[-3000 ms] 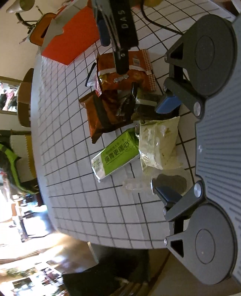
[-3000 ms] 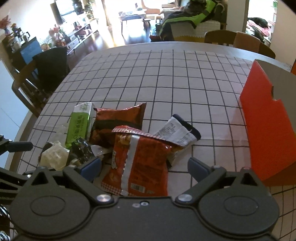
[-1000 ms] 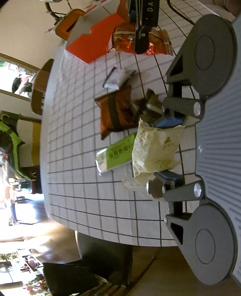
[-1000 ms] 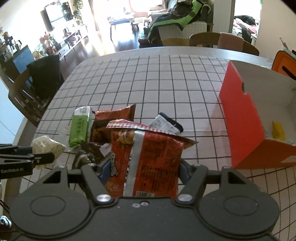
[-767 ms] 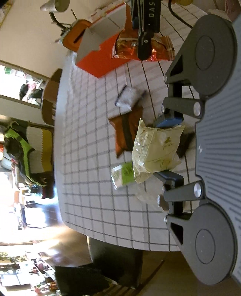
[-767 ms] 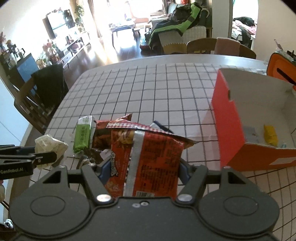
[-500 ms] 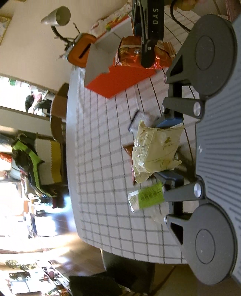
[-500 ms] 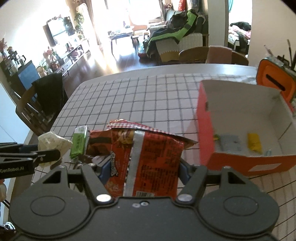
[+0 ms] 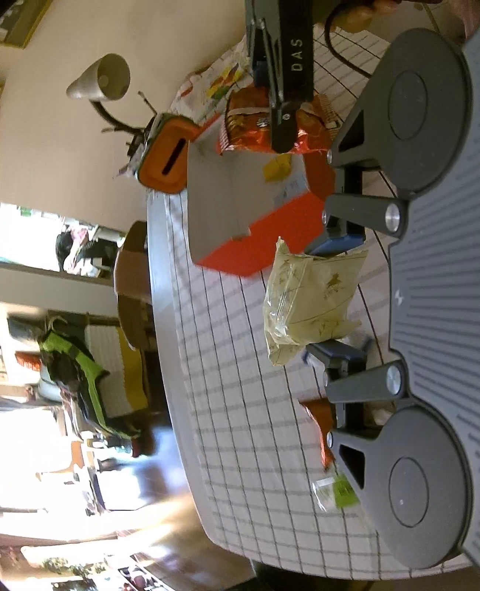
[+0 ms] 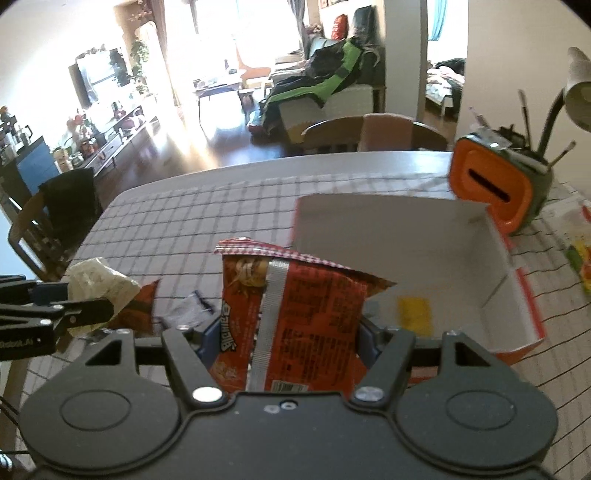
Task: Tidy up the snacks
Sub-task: 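Carry the pastry and red chip bag into the orange box with both tools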
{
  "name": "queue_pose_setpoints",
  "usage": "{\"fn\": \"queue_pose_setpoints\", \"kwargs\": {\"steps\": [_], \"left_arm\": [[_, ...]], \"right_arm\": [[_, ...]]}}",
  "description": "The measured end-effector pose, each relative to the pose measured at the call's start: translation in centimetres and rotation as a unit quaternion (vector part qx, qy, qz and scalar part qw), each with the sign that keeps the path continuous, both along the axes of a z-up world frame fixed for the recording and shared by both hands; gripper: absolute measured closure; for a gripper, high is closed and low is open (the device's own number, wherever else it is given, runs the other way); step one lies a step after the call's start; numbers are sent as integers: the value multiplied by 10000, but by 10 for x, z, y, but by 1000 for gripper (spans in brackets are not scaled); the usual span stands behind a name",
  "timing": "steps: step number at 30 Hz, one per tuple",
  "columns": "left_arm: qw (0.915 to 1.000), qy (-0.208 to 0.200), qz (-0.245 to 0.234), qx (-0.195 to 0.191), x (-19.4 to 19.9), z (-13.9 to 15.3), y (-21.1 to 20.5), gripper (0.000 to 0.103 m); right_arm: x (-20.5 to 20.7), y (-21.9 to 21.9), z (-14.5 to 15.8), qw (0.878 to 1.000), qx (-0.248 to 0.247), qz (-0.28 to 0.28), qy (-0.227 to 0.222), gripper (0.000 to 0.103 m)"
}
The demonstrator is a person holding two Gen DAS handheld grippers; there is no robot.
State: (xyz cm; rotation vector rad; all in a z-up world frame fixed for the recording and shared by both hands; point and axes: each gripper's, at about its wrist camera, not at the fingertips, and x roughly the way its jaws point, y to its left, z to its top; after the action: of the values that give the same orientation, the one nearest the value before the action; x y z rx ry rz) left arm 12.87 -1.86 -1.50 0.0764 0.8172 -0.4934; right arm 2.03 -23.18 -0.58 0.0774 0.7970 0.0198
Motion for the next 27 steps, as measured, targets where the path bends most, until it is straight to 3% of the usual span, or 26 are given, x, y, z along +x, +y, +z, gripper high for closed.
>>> {"fn": "queue_pose_setpoints", "kwargs": {"steps": [16,27], "left_arm": [[9988,75,-432,198,27,-11,-129,55],[9955,398,-539,666,56,-43,-193,55]], "right_arm": [[23,-101,2,9990,-454,-39,-10,34],[65,-142,-36,9964,-629,195,539,34]]}}
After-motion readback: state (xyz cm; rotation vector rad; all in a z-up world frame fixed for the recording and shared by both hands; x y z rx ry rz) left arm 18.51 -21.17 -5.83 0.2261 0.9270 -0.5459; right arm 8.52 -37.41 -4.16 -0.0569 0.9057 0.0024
